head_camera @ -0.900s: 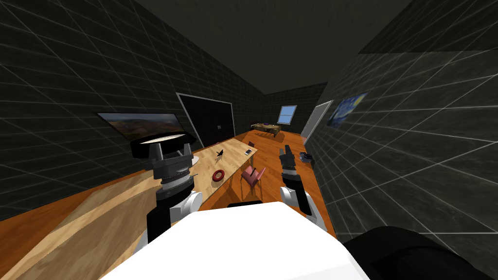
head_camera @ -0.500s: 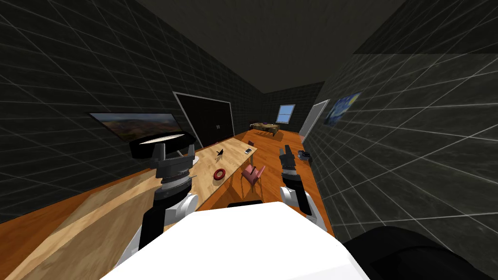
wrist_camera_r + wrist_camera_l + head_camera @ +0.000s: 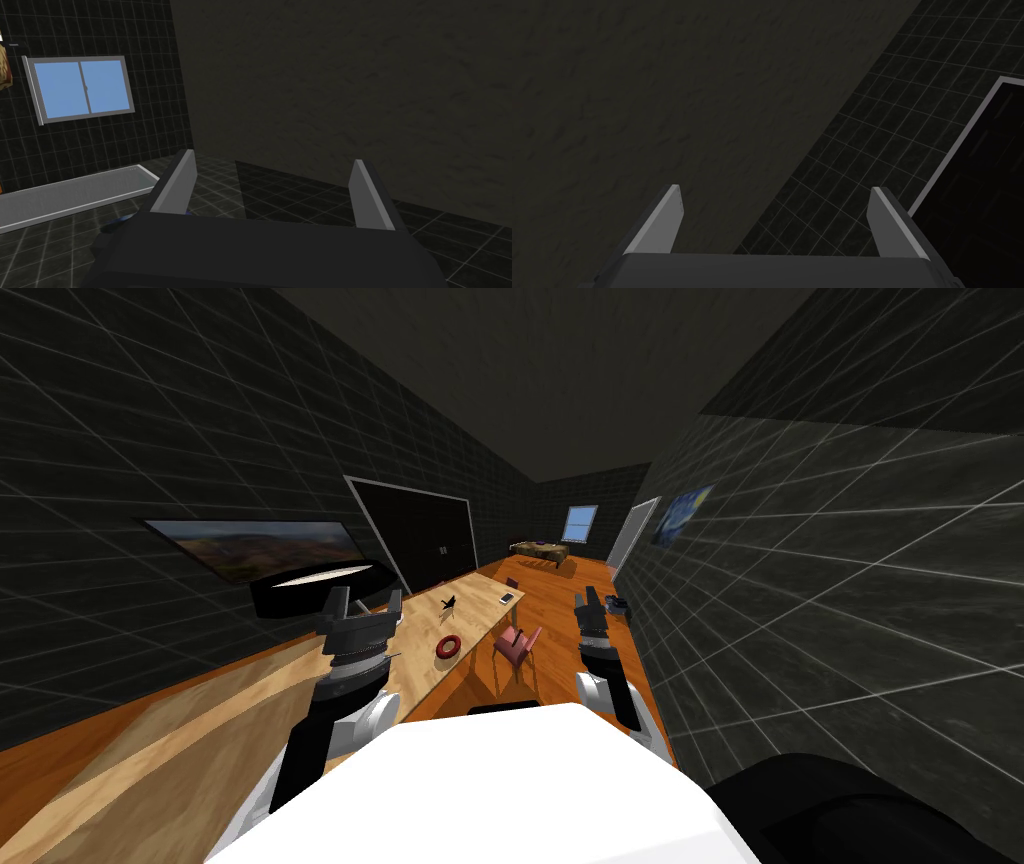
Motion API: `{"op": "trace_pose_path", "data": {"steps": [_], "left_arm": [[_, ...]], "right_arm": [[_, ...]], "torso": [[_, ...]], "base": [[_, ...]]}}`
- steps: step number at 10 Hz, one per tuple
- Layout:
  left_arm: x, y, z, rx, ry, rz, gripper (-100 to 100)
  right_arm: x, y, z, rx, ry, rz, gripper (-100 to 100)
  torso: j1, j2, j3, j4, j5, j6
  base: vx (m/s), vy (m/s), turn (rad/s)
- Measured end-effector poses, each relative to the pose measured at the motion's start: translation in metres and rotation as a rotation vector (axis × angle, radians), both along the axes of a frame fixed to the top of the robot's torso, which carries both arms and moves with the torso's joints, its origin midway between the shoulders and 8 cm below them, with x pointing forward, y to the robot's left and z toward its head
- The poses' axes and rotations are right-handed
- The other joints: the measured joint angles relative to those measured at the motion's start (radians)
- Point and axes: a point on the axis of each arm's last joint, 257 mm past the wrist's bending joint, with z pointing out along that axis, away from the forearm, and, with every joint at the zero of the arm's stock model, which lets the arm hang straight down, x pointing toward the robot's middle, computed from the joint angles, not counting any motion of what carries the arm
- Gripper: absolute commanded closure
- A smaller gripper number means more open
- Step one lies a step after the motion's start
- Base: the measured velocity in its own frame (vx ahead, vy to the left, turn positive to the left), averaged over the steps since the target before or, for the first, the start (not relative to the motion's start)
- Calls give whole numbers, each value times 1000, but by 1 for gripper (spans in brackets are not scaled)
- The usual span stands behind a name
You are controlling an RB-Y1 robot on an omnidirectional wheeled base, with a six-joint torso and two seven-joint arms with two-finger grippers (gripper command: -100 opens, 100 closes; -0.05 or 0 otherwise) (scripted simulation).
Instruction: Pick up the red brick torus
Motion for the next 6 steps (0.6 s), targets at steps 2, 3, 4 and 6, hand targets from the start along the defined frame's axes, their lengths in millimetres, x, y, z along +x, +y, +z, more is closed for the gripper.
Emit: {"op": "trace_pose_path", "data": {"steps": [2, 3, 4, 6], "left_arm": [[0, 0, 0, 0, 0, 0, -100], [0, 0, 0, 0, 0, 0, -100], [0, 0, 0, 0, 0, 0, -100], [0, 0, 0, 0, 0, 0, -100]], "right_arm": [[0, 0, 0, 0, 0, 0, 0], [0, 0, 0, 0, 0, 0, 0], [0, 0, 0, 0, 0, 0, 0], [0, 0, 0, 0, 0, 0, 0]], "torso": [[0, 0, 0, 0, 0, 0], [0, -1, 0, 0, 0, 0], [0, 0, 0, 0, 0, 0], [0, 0, 0, 0, 0, 0]], "base": [[12, 1, 39], [-4, 0, -12], [-8, 0, -25], [-11, -3, 3]]}}
